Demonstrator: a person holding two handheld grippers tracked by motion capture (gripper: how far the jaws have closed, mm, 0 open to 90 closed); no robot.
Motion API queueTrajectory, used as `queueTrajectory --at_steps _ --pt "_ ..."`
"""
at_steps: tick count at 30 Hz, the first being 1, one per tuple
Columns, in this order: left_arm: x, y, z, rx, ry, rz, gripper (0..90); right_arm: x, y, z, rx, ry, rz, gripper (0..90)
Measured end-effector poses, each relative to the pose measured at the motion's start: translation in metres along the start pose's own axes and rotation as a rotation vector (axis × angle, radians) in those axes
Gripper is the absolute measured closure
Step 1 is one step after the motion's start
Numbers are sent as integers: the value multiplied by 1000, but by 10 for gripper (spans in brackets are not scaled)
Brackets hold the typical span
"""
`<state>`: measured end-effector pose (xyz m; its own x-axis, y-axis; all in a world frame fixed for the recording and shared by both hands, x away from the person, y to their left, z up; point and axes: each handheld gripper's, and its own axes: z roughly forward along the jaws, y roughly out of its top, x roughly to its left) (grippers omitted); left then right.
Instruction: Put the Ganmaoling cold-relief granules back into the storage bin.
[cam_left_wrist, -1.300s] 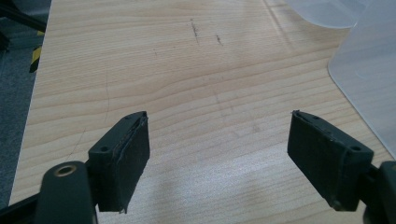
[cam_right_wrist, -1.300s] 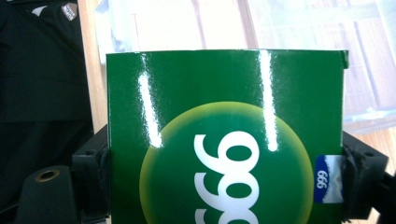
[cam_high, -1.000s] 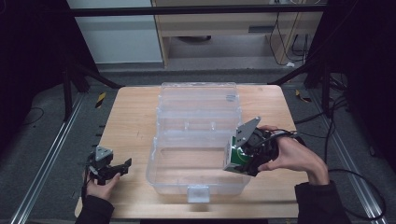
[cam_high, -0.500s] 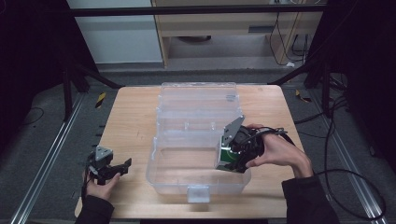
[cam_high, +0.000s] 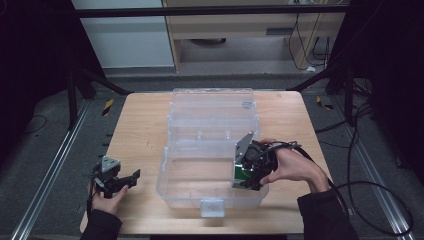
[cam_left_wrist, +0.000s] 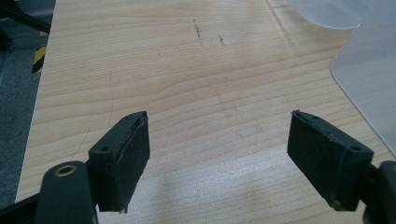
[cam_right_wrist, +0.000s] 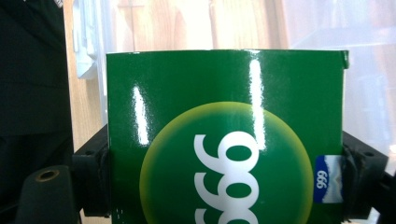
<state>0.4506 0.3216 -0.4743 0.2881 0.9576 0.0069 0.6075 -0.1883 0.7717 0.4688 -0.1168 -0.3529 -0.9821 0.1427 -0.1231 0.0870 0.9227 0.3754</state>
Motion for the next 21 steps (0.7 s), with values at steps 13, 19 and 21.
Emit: queueTrajectory --at_steps 13,19,21 --pt "0 0 0 0 3 2 204 1 -6 22 46 48 -2 156" --pt "1 0 0 2 3 2 204 1 -13 32 35 57 16 154" --pt "0 0 0 0 2 2 204 1 -14 35 32 60 23 154"
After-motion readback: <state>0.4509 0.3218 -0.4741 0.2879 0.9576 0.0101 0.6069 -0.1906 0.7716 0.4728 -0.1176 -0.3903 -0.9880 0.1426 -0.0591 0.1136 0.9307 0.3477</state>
